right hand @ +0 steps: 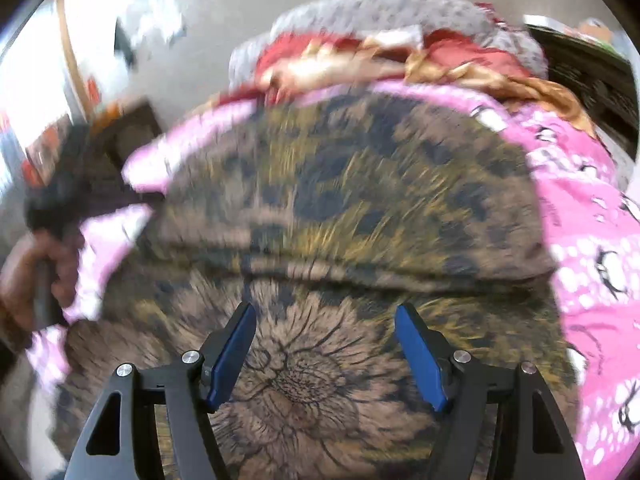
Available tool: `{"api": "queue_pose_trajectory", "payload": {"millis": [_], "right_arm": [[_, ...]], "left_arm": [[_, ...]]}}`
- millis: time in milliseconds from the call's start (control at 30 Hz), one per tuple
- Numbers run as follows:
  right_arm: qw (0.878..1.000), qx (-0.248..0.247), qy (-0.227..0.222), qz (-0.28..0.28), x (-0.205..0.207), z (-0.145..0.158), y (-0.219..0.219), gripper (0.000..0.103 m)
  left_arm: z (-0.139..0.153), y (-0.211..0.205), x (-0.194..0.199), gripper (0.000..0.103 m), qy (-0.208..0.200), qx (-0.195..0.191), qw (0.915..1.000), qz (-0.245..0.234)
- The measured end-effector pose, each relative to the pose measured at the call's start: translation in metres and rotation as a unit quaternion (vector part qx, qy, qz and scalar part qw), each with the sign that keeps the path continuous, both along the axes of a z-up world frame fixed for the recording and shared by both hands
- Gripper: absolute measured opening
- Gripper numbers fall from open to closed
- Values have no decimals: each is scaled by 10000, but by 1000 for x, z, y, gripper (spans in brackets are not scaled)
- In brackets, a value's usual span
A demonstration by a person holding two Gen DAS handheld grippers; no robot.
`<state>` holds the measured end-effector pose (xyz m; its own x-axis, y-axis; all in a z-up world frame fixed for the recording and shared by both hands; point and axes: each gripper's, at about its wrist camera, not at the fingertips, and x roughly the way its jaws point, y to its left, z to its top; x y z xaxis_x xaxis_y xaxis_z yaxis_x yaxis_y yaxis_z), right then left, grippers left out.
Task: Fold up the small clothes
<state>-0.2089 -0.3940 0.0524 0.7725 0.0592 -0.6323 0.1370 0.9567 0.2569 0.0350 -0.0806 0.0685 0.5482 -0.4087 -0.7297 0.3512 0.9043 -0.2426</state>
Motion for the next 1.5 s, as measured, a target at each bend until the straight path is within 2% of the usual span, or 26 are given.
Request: {"api": "queue_pose_trajectory", "payload": {"millis": [33, 100, 133, 167, 200, 233, 367, 400, 433, 467, 500, 567, 633, 700, 800, 867, 933, 967, 1067, 1133, 1233, 1300, 1367, 1433, 1467, 1500], "right_arm": [[9996, -58, -150, -212, -7, 8, -11, 69], [9945, -341, -345, -933, -17, 23, -46, 70], [9921, -384, -304, -1151, -15, 26, -60, 61], [9919, -331, -228, -1203, -11, 26, -74, 32], [9933, -244, -132, -1124, -3, 27, -83, 23], [9948, -274, -20, -980, 8, 26, -88, 20], [9928, -839, 489, -702, 39, 5, -87, 19], [9918, -805, 696, -702, 43, -7, -92, 19], [9908, -483, 1128, -578, 49, -30, -100, 20], [9906, -295, 1256, -462, 48, -43, -104, 20], [9926, -279, 1124, -370, 43, -42, -107, 19], [9900, -118, 1382, -257, 46, -38, -114, 19], [9871, -330, 1551, -204, 55, -24, -115, 19], [9882, -715, 1310, -357, 64, -2, -116, 19], [9906, -599, 1010, -706, 94, 14, -131, 20], [9872, -497, 1330, -732, 119, -9, -135, 22], [9770, -522, 1957, -671, 139, -47, -135, 22], [9802, -645, 1727, -721, 137, -49, -133, 22], [9776, -785, 1776, -816, 136, -45, -128, 23], [9754, -1143, 1709, -799, 131, -27, -114, 23], [9828, -1350, 1083, -650, 116, 7, -83, 23], [9879, -1252, 791, -463, 114, 19, -58, 23], [9897, -1184, 759, -251, 124, 16, -30, 24], [9868, -1302, 952, -123, 136, -4, -16, 27], [9825, -1381, 1244, -116, 143, -24, -14, 30], [9822, -1440, 1198, -125, 142, -34, -13, 31]], "left_arm": [[6, 1, -3, 15, -111, -92, 9999, 16], [14, -6, -9, 38, -238, -343, 9991, -80], [14, -17, -12, 41, -264, -444, 9984, -217], [12, -28, -15, 41, -312, -436, 9980, -345], [10, -36, -17, 41, -338, -390, 9978, -417], [3, -49, -16, 41, -311, -330, 9978, -486], [-42, -75, 0, 41, 290, 155, 9984, -468], [-51, -74, 1, 38, 295, 233, 9983, -435], [-51, -71, -2, 38, 117, 162, 9988, -442], [-53, -71, -4, 38, 72, 169, 9989, -442], [-54, -71, -6, 38, 6, 178, 9989, -434], [-57, -72, -5, 38, -35, 183, 9989, -432], [-59, -73, -6, 38, -58, 130, 9991, -410], [-60, -73, -4, 38, -48, 54, 9991, -408], [-60, -70, -4, 38, -18, -48, 9992, -409], [-58, -66, -8, 38, -24, -43, 9992, -404], [-59, -66, -8, 38, -47, 17, 9992, -405], [-59, -68, -8, 38, -69, 73, 9992, -399], [-59, -70, -8, 38, -101, 142, 9991, -380], [-59, -69, -8, 38, -90, 105, 9992, -375], [-59, -69, -7, 38, -79, 75, 9992, -373], [-59, -69, -7, 38, -76, 71, 9992, -373], [-59, -69, -6, 38, -74, 68, 9993, -373], [-59, -69, -6, 38, -76, 77, 9992, -372], [-59, -69, -6, 38, -75, 76, 9993, -372], [-59, -69, -6, 38, -74, 77, 9993, -370]]}}
